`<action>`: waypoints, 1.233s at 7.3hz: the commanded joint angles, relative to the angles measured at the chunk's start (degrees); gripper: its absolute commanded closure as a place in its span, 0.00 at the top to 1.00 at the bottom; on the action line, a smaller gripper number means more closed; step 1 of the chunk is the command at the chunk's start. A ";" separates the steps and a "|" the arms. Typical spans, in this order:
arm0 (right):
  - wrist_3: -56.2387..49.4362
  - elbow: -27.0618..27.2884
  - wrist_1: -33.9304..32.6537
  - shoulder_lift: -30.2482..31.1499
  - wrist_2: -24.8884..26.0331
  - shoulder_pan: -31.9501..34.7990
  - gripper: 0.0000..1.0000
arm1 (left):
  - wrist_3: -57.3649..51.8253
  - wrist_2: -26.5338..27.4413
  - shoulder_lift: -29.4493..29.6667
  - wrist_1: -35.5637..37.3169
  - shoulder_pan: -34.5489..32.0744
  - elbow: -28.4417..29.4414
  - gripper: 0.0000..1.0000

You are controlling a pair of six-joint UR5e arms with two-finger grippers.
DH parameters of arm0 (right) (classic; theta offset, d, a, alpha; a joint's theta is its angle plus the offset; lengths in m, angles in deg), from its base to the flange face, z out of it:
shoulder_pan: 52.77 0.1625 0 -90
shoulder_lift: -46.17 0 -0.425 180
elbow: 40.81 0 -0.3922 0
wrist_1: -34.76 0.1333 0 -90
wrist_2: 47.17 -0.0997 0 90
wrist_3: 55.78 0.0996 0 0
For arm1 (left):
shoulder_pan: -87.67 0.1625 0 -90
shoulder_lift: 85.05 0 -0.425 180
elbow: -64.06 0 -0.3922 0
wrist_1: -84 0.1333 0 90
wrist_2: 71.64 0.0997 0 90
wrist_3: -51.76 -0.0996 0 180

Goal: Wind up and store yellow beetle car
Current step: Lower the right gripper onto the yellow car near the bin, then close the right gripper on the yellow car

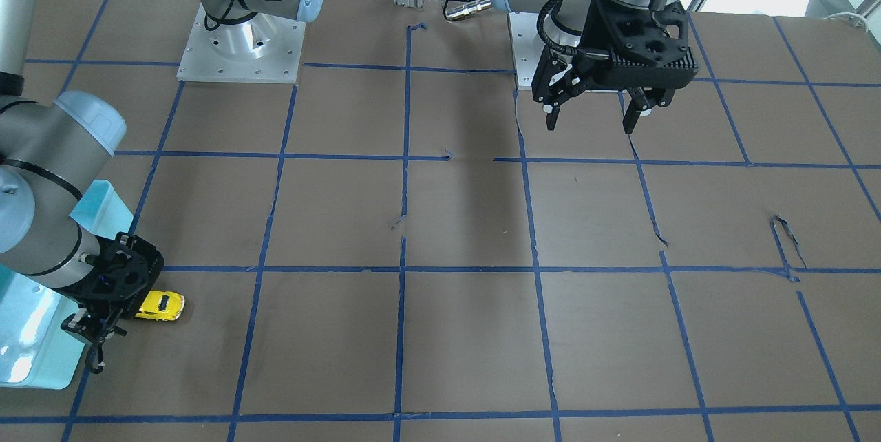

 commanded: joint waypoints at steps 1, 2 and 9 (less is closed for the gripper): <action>-0.02 0.42 -1.09 -2.41 0.42 -0.01 1.00 | -0.02 0.12 -0.94 -0.06 -0.11 -0.14 1.00; 0.07 1.55 -1.18 -2.42 0.51 -0.01 1.00 | -1.42 -0.05 -0.86 0.19 0.07 -0.14 1.00; 1.47 2.09 -0.31 0.46 2.36 -0.36 0.00 | -3.71 -0.14 -1.03 0.29 1.39 0.22 1.00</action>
